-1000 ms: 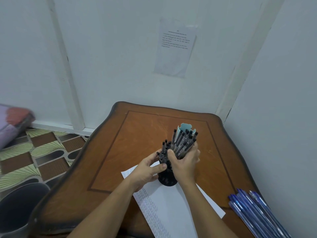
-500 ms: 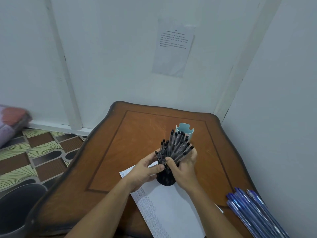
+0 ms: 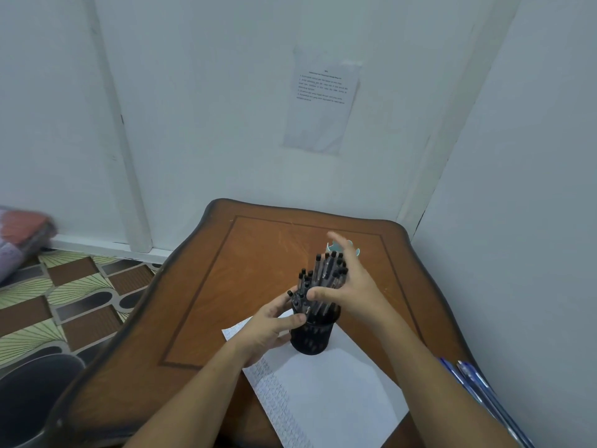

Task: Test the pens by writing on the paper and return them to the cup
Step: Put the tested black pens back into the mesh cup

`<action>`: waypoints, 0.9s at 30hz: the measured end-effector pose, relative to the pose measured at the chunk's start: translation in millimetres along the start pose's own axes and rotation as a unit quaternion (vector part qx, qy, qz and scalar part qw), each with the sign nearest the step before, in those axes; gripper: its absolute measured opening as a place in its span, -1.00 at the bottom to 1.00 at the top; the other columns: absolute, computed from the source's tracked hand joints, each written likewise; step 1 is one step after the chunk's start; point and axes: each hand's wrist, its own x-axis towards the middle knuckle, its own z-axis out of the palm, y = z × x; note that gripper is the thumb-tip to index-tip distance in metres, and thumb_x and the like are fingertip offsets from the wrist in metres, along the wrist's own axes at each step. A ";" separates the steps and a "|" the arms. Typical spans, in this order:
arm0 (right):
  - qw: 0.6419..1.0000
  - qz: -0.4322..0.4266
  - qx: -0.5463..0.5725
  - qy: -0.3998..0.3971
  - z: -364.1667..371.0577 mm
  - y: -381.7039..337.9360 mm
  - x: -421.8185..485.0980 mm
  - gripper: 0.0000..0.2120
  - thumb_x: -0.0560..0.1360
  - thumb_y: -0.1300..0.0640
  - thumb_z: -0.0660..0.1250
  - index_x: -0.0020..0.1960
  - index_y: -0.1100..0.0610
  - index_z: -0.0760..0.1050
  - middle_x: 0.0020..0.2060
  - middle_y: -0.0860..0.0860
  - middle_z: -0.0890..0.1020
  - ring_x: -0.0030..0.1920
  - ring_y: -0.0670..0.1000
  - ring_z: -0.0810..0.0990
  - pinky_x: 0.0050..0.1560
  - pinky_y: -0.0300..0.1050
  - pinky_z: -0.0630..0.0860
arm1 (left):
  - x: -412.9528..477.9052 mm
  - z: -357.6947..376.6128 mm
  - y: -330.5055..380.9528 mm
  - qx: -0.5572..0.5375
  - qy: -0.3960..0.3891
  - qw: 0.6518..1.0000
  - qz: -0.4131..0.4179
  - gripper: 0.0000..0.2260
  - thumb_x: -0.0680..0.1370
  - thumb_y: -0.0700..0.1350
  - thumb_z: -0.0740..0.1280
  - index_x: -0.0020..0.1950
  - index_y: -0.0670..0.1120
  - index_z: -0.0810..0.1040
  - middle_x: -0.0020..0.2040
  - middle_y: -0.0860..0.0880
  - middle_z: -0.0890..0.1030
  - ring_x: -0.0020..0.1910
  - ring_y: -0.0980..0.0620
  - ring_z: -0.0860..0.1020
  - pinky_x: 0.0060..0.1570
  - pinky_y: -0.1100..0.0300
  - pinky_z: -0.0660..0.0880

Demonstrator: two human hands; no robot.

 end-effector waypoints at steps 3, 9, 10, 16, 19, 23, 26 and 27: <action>1.000 -0.008 -0.007 0.013 7.3 1.1 1.8 -0.36 0.28 -0.03 0.63 0.21 -0.21 0.35 0.02 -0.19 0.58 0.01 -0.21 0.58 0.07 -0.12 0.54 | 1.0 -0.3 -0.6 -0.001 0.000 1.000 -0.001 -0.54 0.53 -0.16 0.42 0.33 0.25 0.47 0.27 0.22 0.55 0.28 0.09 0.49 0.13 0.13 0.47; 0.999 -0.003 -0.018 0.028 20.4 6.6 -3.6 -0.48 0.24 -0.28 0.48 0.09 -0.29 0.32 -0.04 -0.27 0.62 0.12 -0.09 0.58 0.26 0.20 0.43 | 4.2 -2.6 -1.6 0.002 0.000 1.000 -0.004 -0.56 0.53 -0.16 0.42 0.29 0.27 0.49 0.26 0.21 0.55 0.28 0.07 0.48 0.18 0.08 0.46; 0.999 -0.004 -0.015 0.031 22.6 7.2 -5.0 -0.49 0.24 -0.30 0.47 0.10 -0.30 0.32 -0.02 -0.27 0.61 0.14 -0.10 0.57 0.29 0.21 0.41 | 4.8 -3.5 -2.4 0.003 0.000 1.000 -0.004 -0.56 0.52 -0.15 0.42 0.29 0.27 0.49 0.27 0.20 0.55 0.28 0.07 0.48 0.20 0.07 0.46; 0.998 -0.011 0.049 0.040 18.9 4.0 -5.6 -0.39 0.13 -0.34 0.57 0.08 -0.39 0.37 0.37 -0.17 0.40 0.36 -0.13 0.41 0.35 0.04 0.42 | 4.3 -3.7 -2.6 -0.001 -0.004 1.000 -0.002 -0.56 0.51 -0.14 0.43 0.29 0.28 0.50 0.27 0.21 0.55 0.30 0.06 0.47 0.14 0.11 0.46; 0.996 -0.039 0.062 0.047 9.8 -7.2 -4.6 -0.28 0.21 -0.18 0.63 0.24 -0.40 0.33 0.31 -0.26 0.43 0.25 -0.39 0.39 0.19 -0.29 0.38 | 4.4 -2.8 -2.7 -0.002 -0.007 1.000 0.000 -0.55 0.51 -0.13 0.44 0.31 0.28 0.48 0.27 0.23 0.55 0.30 0.06 0.47 0.18 0.08 0.46; 0.997 -0.044 0.047 0.032 10.9 -10.6 4.2 -0.49 0.36 0.08 0.59 0.23 -0.19 0.50 0.05 -0.11 0.60 0.03 -0.21 0.57 0.03 -0.30 0.47 | 3.3 -2.6 -1.8 -0.010 -0.007 1.000 -0.003 -0.54 0.49 -0.13 0.46 0.30 0.26 0.49 0.27 0.19 0.55 0.30 0.04 0.47 0.11 0.12 0.47; 0.996 -0.056 0.034 0.058 15.8 -9.2 6.9 -0.80 0.44 0.16 0.50 -0.01 -0.03 0.56 -0.11 -0.08 0.60 -0.09 -0.15 0.56 -0.08 -0.30 0.49 | 2.7 -1.1 0.3 -0.017 -0.010 1.000 -0.002 -0.52 0.45 -0.12 0.47 0.29 0.26 0.49 0.26 0.19 0.56 0.29 0.04 0.48 0.12 0.10 0.46; 0.996 -0.061 0.029 0.059 16.9 -8.9 7.0 -0.83 0.45 0.18 0.48 -0.04 -0.02 0.55 -0.14 -0.11 0.59 -0.12 -0.17 0.56 -0.11 -0.36 0.48 | 2.5 -1.1 0.9 -0.016 -0.010 1.000 -0.002 -0.52 0.44 -0.11 0.48 0.29 0.25 0.49 0.27 0.19 0.55 0.28 0.04 0.48 0.13 0.10 0.45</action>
